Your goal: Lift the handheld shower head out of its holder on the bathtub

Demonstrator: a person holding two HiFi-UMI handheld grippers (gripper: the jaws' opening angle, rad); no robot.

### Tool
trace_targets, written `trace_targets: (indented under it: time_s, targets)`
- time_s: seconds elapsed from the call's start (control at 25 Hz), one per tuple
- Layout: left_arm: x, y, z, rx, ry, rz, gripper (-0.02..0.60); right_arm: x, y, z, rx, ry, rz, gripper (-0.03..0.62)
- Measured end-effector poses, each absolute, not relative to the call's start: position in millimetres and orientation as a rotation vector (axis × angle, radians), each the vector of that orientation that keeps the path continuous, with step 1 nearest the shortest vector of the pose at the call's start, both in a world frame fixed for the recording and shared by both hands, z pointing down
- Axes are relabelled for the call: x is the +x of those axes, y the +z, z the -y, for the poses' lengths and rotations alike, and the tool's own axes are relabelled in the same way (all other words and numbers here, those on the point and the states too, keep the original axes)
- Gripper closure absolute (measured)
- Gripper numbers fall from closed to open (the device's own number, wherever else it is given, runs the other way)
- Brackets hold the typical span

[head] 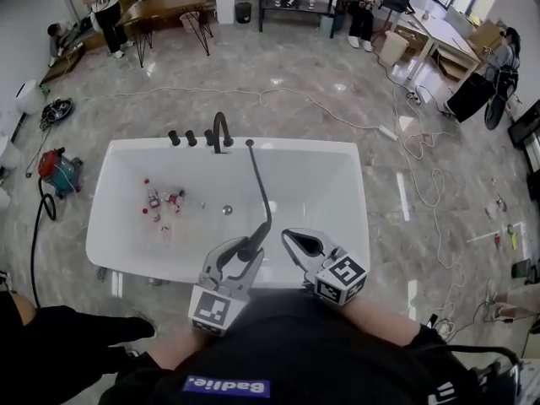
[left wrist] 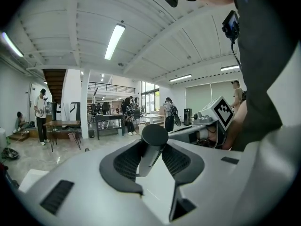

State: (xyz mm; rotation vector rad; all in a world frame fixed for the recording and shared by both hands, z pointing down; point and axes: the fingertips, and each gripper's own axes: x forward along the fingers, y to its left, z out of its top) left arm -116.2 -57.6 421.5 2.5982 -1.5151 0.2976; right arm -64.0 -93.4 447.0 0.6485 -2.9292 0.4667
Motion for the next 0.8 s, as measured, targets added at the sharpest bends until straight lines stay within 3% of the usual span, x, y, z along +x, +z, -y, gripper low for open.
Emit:
trace_targets:
  time_s: [0.8]
  targets:
    - [-122, 415, 63, 2.646, 0.316, 1.478, 0.443, -79, 447, 82, 0.544, 0.414, 2.905, 0.599]
